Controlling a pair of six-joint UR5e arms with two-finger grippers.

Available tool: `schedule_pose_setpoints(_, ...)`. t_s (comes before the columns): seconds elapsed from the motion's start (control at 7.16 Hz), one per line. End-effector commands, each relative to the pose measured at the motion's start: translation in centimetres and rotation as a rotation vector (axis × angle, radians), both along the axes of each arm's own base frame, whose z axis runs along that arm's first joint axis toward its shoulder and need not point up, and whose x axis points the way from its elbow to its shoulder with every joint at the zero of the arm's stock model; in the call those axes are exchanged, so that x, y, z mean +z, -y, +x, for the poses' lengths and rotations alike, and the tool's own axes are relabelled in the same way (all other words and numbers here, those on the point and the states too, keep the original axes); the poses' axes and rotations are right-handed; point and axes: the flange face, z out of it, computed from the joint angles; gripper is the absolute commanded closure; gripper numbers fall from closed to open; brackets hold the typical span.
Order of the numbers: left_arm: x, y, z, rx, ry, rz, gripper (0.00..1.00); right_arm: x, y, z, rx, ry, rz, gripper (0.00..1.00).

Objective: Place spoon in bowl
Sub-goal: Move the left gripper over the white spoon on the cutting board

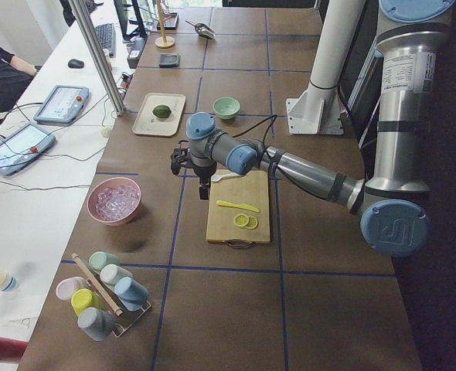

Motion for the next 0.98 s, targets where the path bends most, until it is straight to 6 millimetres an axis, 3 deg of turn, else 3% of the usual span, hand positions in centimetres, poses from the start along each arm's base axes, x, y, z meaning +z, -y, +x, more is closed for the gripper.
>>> schedule_pose_setpoints(0.0, -1.7, -2.6, 7.0, -0.075, 0.013, -0.056, 0.00, -0.1, -0.3, 0.0, 0.001, 0.004, 0.000, 0.00)
schedule_pose_setpoints(0.42, -2.4, -7.5, 17.3, -0.142, 0.028, -0.096, 0.00, -0.4, -0.1, 0.0, 0.001, 0.005, 0.008, 0.00)
schedule_pose_setpoints(0.7, -1.4, -7.7, 18.7, -0.133, 0.049, -0.103, 0.00, -0.4, -0.1, 0.0, 0.001, 0.007, 0.008, 0.00)
schedule_pose_setpoints(0.84, -1.6, -6.3, 20.4, -0.133, 0.046, -0.102, 0.00, -0.4, -0.2, 0.0, 0.001, 0.005, 0.007, 0.00)
